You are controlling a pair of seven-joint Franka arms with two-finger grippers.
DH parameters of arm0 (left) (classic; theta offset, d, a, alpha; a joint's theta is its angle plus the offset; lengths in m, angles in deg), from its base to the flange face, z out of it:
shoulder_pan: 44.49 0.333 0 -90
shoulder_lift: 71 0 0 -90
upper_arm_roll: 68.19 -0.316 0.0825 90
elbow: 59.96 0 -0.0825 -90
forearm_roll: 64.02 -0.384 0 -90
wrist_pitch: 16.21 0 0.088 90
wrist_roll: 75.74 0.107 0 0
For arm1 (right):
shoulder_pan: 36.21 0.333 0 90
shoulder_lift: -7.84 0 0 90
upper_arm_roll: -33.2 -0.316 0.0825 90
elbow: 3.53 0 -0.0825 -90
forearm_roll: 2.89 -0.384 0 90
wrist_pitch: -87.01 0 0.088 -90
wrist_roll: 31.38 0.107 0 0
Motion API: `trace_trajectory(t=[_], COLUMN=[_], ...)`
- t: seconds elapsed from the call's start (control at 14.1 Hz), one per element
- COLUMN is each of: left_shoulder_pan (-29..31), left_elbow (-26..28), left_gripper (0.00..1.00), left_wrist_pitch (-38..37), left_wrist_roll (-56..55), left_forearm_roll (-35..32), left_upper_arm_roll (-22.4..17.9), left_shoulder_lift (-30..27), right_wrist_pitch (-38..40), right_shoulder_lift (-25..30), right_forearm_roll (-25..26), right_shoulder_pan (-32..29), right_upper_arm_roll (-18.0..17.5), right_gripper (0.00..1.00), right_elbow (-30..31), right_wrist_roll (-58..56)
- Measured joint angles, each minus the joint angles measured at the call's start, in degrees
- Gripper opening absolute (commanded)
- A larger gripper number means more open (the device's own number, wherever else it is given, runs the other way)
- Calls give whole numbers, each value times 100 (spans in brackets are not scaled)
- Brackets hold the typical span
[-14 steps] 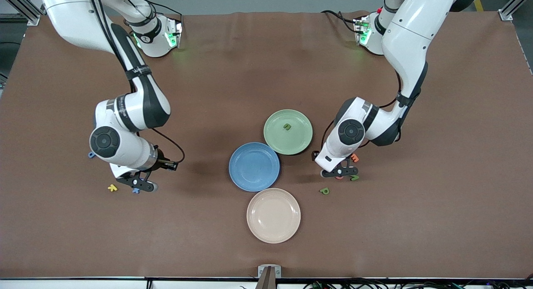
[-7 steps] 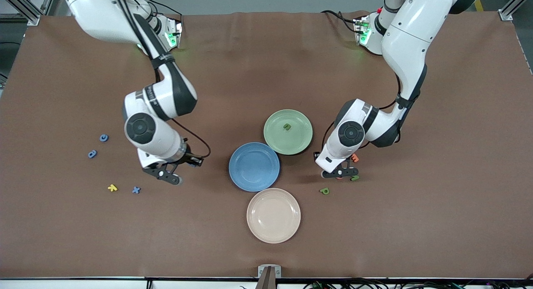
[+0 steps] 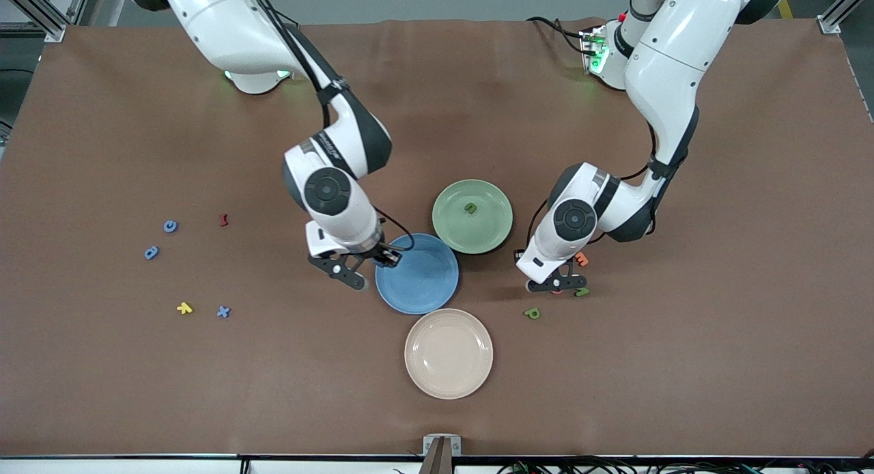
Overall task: Sort letters by color into matching plates
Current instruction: 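Grasp the green B with the left gripper while the right gripper carries the m, then release the blue m in the blue plate while the left gripper places the B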
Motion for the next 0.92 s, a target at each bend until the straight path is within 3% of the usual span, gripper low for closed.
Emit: trace_trajectory(t=[0.36,0.43,0.5,0.92], left_shoulder_pan=[7,16,23,-171], left_elbow=[-10,-23,-44,-92], left_gripper=[25,25,25,25], left_wrist_pitch=[-1,-1,-8,-519], left_wrist_roll=[0,0,-2,-819], left_forearm_roll=[0,0,0,0], left_upper_arm_roll=[-2,-8,-8,295], left_shoulder_lift=[-1,-2,-9,-358], right_wrist_pitch=[-158,-223,-291,-319], right_shoulder_lift=[-579,-640,-700,-777], right_forearm_roll=[5,25,50,90], right_shoulder_pan=[144,180,218,237], right_upper_arm_roll=[55,55,56,124], right_gripper=[3,29,99,100], right_elbow=[-395,-397,-397,-495], right_wrist_roll=[203,277,345,394])
